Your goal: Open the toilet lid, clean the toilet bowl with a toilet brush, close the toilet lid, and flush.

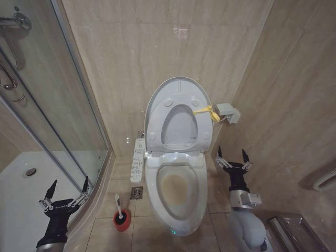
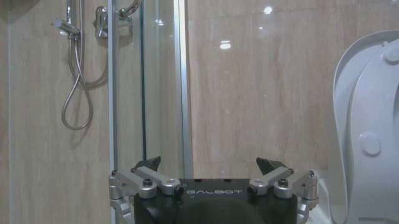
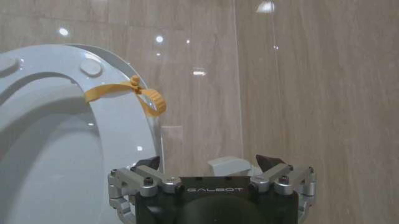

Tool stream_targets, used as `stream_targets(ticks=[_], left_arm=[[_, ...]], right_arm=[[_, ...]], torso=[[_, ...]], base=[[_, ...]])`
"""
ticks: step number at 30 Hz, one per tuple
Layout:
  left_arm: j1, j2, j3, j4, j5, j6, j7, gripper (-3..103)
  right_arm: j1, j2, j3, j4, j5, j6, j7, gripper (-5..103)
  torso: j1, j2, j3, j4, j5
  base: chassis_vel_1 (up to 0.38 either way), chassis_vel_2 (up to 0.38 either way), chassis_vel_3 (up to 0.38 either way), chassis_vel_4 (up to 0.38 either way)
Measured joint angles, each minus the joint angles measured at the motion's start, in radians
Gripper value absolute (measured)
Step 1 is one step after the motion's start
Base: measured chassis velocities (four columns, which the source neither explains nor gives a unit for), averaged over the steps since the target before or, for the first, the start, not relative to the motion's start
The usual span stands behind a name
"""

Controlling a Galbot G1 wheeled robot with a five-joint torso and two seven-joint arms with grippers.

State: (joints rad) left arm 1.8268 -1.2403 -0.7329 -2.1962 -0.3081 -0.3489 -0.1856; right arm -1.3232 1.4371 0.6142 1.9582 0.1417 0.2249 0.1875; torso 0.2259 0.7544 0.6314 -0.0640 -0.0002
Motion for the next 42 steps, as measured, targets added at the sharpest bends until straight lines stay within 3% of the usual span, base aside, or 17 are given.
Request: stream_targets(ticks=[9,26,42], left_arm=[[0.000,0.000,0.000,0.000,0.000,0.000,0.000,100],[0.000,0.000,0.000,0.000,0.000,0.000,0.000,100],[0.000,0.000,0.000,0.000,0.000,0.000,0.000,100]], right_arm=[[0.246,-0.034,-0.047,-0.185,-0.009,-0.031,0.057,100],[0.584,-0.116,-0.054,-0.495,0.018,-0.002,0.059,100],[0.794,-0.093,-0.094,-0.689,-0.043,0.021,0.045,100]], torso=[[0.000,0.000,0.000,0.0003,0.0001],[0.000,0.000,0.000,-0.0001,0.0001],[0.000,0.000,0.000,0.0000,0.0001]], base=[[0.000,0.000,0.000,0.000],[0.000,0.000,0.000,0.000],[0.000,0.000,0.000,0.000]])
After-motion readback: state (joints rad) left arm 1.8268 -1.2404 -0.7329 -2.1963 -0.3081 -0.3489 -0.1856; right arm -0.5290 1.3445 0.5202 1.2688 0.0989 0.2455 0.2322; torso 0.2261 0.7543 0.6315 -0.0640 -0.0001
